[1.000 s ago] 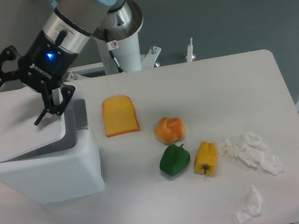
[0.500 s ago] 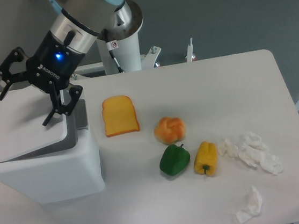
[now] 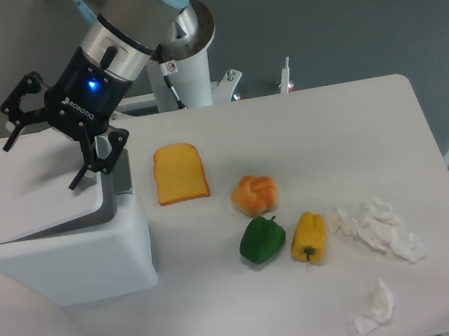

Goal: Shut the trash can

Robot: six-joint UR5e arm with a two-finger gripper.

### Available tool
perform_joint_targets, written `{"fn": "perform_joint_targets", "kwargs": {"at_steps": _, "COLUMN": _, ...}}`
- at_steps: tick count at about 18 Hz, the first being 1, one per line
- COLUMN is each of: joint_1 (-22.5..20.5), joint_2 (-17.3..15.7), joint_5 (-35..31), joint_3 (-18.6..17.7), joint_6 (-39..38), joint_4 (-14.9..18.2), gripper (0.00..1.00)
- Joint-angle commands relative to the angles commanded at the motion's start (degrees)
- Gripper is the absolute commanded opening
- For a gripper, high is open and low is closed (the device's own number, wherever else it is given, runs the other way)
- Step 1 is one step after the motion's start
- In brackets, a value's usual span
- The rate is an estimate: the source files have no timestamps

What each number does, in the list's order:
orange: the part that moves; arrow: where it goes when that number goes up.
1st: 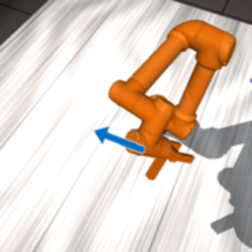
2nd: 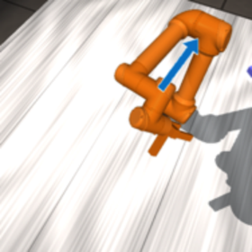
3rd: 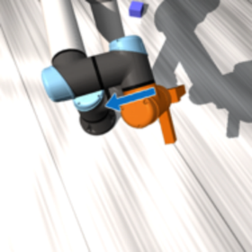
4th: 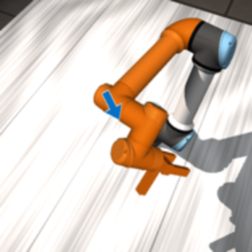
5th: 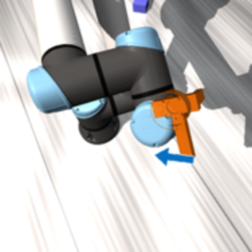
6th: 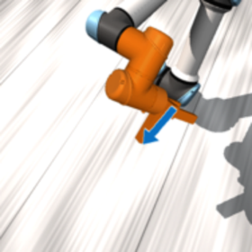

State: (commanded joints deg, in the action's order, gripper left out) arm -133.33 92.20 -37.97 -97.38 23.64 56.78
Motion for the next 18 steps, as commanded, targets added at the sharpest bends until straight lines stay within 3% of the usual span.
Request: {"fn": "perform_joint_targets", "kwargs": {"at_steps": 18, "joint_1": -0.2, "joint_2": -0.4, "joint_5": -0.4, "joint_3": -1.8, "joint_6": 0.4, "joint_4": 0.2, "gripper": 1.00}}
